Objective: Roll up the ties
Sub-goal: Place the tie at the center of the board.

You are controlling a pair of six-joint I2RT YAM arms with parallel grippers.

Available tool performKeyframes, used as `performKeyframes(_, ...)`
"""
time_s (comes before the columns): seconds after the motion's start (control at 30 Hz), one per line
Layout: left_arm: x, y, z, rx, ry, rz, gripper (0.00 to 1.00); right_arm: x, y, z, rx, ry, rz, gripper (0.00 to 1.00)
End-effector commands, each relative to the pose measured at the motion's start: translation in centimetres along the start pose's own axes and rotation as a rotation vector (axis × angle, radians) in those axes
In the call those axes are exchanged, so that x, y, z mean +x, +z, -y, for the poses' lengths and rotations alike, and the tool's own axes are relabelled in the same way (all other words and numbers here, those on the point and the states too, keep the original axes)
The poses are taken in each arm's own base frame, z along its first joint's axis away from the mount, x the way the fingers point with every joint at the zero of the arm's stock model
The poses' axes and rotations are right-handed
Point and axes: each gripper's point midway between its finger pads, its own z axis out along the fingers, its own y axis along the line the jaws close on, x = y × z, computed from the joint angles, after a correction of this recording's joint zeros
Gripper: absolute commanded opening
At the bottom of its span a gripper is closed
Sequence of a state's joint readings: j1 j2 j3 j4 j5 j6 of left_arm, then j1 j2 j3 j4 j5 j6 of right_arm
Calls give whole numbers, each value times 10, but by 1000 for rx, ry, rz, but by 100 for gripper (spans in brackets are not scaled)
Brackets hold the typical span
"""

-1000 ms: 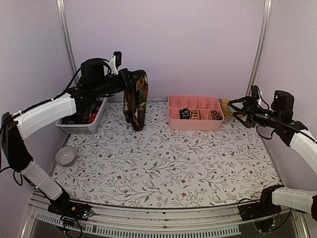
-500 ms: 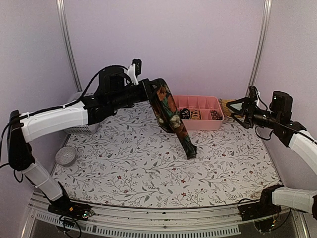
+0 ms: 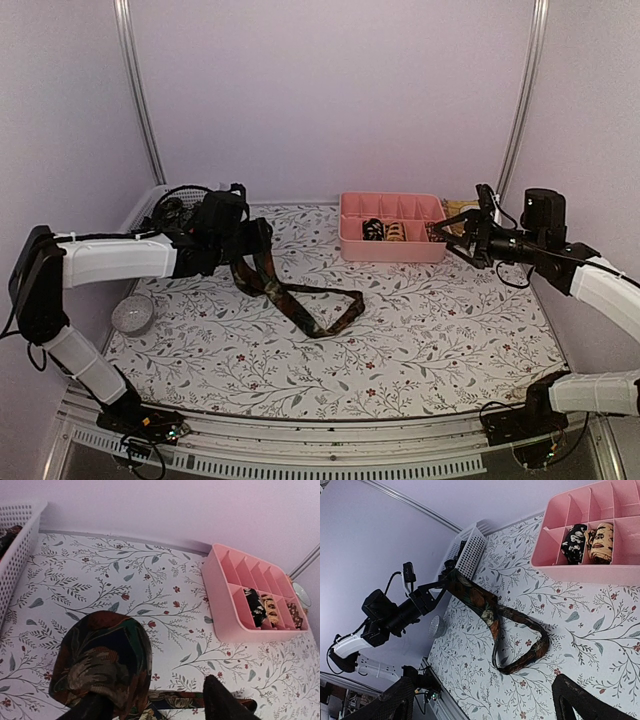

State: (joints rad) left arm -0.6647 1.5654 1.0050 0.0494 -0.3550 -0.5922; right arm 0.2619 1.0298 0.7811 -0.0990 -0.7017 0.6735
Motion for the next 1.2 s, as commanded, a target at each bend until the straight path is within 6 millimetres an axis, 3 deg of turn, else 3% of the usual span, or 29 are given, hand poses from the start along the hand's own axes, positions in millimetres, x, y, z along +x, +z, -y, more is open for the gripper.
performKeyframes(0.0,-22,-13,1,-22,13,60,69,9,19,13,72,-51,-34,96)
performKeyframes(0.1,-22,-20,1,-14,16,58,94,21,35,25,126,-82,-78,96)
performKeyframes(0.17,-21,-25,-2,-13,14,59,100,30,48,33,163,-109,-116,96)
performKeyframes(0.57,-29,-72,-24,0,-8,125,100,95,135,94,361,-260,-394,92)
performKeyframes(0.73,-8,-82,-12,107,60,107,100,113,165,111,363,-262,-474,85)
performKeyframes(0.9,15,-85,-16,98,110,65,100,126,192,119,353,-281,-537,77)
performKeyframes(1.0,24,-88,-17,116,103,52,100,143,200,132,389,-322,-599,75)
performKeyframes(1.17,35,-90,-20,119,128,24,97,154,214,134,390,-364,-648,68)
